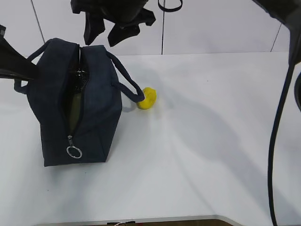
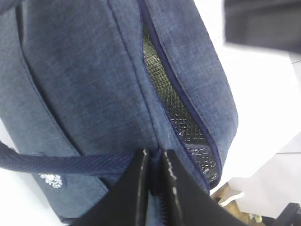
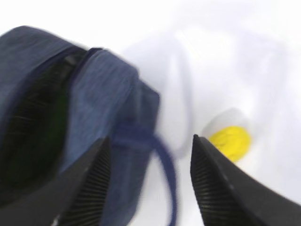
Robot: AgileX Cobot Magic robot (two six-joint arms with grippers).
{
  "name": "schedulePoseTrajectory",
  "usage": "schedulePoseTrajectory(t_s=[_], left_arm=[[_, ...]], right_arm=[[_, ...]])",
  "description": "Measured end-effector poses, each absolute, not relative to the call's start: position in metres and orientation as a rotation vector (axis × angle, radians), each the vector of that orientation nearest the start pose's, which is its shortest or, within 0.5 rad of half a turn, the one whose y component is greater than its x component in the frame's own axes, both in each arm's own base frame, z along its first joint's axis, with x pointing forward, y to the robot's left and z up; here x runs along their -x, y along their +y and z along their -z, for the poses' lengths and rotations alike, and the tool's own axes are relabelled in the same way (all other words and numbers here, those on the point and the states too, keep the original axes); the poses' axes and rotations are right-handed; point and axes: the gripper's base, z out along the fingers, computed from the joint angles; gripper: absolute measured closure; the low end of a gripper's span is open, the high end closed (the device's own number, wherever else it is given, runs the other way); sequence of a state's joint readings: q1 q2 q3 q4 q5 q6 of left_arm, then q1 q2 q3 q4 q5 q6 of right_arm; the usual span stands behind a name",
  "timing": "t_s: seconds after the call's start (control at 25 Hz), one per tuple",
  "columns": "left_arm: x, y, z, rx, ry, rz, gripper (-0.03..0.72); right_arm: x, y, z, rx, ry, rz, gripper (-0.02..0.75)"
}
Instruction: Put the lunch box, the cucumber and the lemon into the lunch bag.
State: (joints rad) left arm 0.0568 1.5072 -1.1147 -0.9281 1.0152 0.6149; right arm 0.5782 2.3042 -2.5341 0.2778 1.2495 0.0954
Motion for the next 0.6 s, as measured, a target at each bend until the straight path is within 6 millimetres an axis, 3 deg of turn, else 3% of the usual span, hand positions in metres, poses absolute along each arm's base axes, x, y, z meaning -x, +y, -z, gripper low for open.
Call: schedulePoseTrajectory(t_s=[0.16,0.48,0.6], left_arm=[[-0.301,-0.039,-0.293,-0.184,2.49,0.895,0.677],[-0.299,-0.005,-0.297,-0.069,2.476,0.844,0.677],[-0.297,-0.005,-0.297,-0.075,2.483,0.857,0.677]], right_arm=[[-0.413,0.285,-0.341,0.575,2.464,-0.49,0.3],[-0.424,0.27,-0.34,0.445,2.457,-0.25,0.3],[-0.428,0.262,-0.341,0.356,2.443,-0.152,0.3]])
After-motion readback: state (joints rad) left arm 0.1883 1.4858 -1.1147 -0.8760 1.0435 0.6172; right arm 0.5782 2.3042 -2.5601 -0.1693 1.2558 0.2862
